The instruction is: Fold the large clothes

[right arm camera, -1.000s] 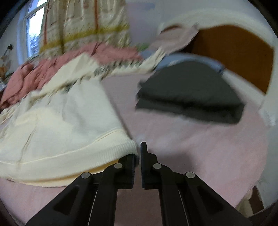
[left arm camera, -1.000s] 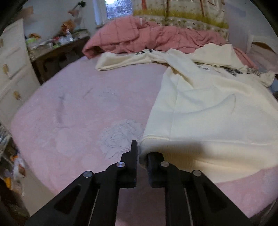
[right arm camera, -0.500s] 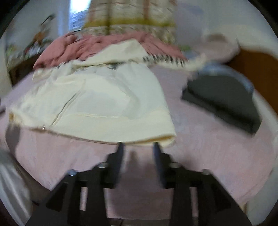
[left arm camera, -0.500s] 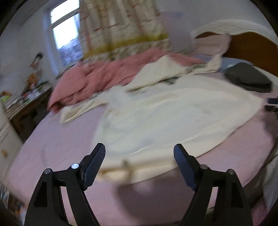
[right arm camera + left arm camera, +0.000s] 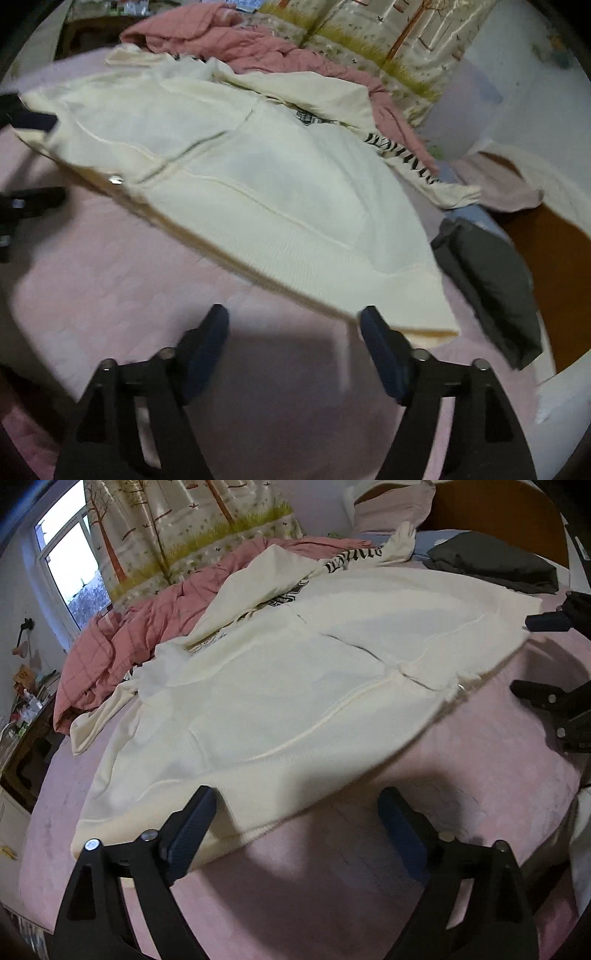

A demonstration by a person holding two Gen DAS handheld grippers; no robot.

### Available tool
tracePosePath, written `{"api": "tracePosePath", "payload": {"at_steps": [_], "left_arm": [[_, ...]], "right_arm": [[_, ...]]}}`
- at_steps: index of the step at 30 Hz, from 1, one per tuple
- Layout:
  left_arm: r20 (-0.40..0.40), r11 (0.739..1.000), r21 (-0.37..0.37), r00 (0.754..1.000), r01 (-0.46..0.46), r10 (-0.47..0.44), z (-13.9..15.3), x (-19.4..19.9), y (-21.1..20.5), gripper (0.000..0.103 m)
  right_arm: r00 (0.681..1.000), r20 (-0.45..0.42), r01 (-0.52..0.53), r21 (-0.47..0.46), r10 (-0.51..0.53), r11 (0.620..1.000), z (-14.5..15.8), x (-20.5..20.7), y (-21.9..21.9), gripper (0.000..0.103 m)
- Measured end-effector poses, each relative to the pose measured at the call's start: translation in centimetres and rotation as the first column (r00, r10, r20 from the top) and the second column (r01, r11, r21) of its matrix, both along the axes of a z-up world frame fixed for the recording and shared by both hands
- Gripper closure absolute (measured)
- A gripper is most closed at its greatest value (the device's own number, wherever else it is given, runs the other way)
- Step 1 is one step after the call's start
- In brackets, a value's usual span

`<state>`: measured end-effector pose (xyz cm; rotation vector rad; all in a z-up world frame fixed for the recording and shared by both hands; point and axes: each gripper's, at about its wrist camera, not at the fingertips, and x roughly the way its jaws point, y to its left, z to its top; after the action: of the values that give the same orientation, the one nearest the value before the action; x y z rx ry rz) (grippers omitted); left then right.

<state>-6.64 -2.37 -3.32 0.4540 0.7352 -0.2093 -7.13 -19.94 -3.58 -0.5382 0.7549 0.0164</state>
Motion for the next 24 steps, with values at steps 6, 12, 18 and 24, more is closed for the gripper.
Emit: {"api": "tracePosePath", "payload": {"at_steps": [6, 12, 18, 24], "left_arm": [[0.084, 0.993, 0.039, 0.991, -0.107, 0.104, -0.7, 3.5, -0.2, 0.011], [0.066, 0.99, -0.004, 0.988, -0.143, 0.143, -1.3, 5.0, 2.0, 0.025], [0.112, 0.968, 0.023, 0.963, -0.25, 0.246, -0.3, 4.7, 4.6, 0.096], [0.233, 0.969, -0.025, 0.941, -0.246, 0.245, 4.1, -0.7, 5.3, 0.097]], "right_arm": [[0.994, 0.055, 0.091, 0.018, -0.092, 0.996, 0.6, 2.8, -1.2, 0.045], [0.985, 0.049, 0.162, 0.065, -0.165, 0.985, 0.6, 3.0, -3.5, 0.096], [0.973, 0.104, 0.191, 0.143, -0.207, 0.971, 2.1, 1.9, -4.5, 0.098], [0.945, 0.239, 0.154, 0.272, -0.222, 0.95, 6.2, -3.5, -5.5, 0.099]]}}
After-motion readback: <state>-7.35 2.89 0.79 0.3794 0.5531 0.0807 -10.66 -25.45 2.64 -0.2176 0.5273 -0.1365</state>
